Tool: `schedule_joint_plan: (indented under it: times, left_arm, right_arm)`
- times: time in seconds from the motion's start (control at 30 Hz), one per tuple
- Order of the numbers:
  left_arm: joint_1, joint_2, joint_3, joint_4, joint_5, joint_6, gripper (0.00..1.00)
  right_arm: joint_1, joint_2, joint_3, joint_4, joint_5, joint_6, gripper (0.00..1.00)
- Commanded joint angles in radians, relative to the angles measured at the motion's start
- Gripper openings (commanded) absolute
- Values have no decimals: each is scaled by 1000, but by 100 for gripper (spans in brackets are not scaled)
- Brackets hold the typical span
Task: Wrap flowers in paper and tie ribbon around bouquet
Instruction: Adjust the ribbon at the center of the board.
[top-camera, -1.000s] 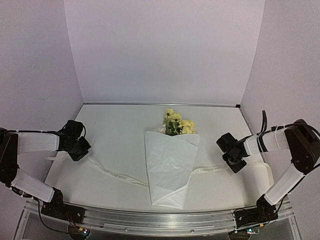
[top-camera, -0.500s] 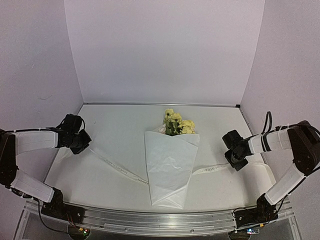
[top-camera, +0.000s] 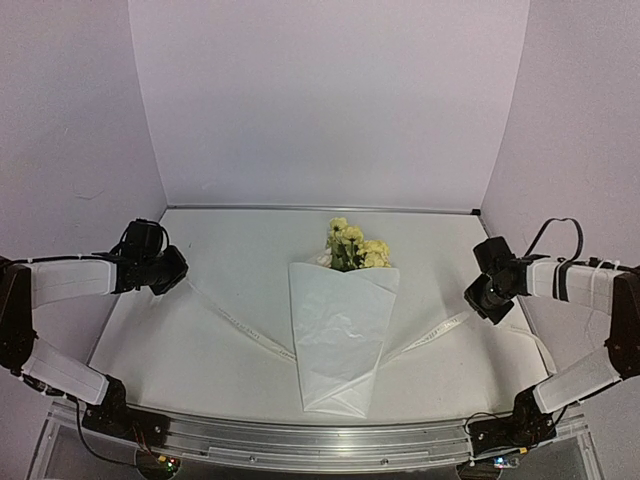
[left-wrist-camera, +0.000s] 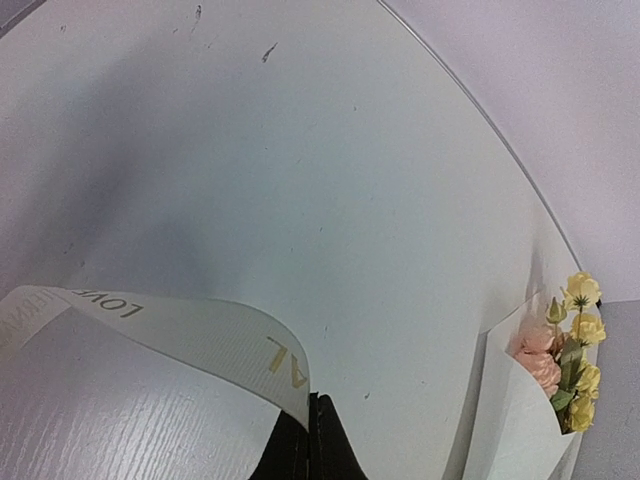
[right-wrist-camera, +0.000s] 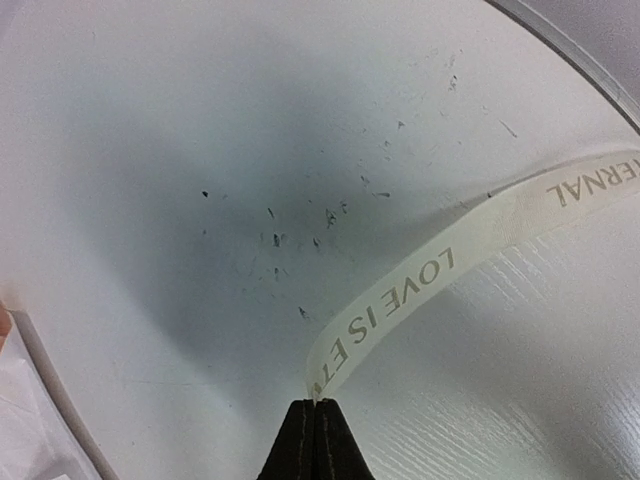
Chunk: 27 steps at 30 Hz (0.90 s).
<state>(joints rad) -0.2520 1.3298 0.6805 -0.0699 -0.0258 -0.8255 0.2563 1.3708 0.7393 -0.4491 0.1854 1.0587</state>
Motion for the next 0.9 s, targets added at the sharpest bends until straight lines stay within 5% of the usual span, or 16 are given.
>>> schedule_joint_plan:
  times: [0.0, 0.27, 0.63, 0.87]
  left_arm:
    - [2, 12, 55, 15, -87, -51, 0]
    - [-4, 33, 21, 41, -85, -107, 0]
    - [-92, 30, -27, 145, -12, -49, 0]
    - [-101, -109, -25, 106, -147, -11, 0]
  right_arm:
    - [-103, -10, 63, -61, -104, -87, 0]
    - [-171, 7, 98, -73, -263, -93, 0]
    - [-221, 10, 159, -132, -281, -137, 0]
    - [-221, -51, 118, -118, -244, -151, 0]
